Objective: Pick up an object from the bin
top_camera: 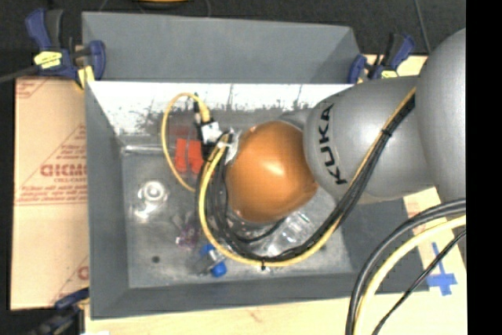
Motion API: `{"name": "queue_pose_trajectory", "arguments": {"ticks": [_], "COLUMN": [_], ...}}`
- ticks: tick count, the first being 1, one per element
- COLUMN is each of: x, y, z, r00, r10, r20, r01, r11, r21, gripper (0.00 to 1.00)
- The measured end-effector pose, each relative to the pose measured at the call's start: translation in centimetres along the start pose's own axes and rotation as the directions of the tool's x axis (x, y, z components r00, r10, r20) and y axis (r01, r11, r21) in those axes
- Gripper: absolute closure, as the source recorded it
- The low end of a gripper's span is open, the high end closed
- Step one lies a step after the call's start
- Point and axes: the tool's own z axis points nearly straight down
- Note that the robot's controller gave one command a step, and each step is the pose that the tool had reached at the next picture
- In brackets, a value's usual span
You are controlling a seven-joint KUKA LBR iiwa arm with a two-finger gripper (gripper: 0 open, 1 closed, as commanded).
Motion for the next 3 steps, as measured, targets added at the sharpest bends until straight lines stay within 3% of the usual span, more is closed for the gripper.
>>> {"name": "queue_pose_trajectory", "arguments": {"ticks": [1, 2, 3], "x": [0.0, 0.1, 0.5], "y": [-0.2, 1.1, 0.7], "z": [-0.1, -9.6, -15.8], "r00": [1.000, 1.000, 1.000], "r10": [-0.003, -0.025, -0.020], "r20": [0.000, -0.002, -0.002], "r01": [0.003, 0.025, 0.020], "r11": [1.000, 1.000, 1.000], "r21": [0.006, 0.011, 0.012], "gripper": [1.00, 1.00, 1.00]}}
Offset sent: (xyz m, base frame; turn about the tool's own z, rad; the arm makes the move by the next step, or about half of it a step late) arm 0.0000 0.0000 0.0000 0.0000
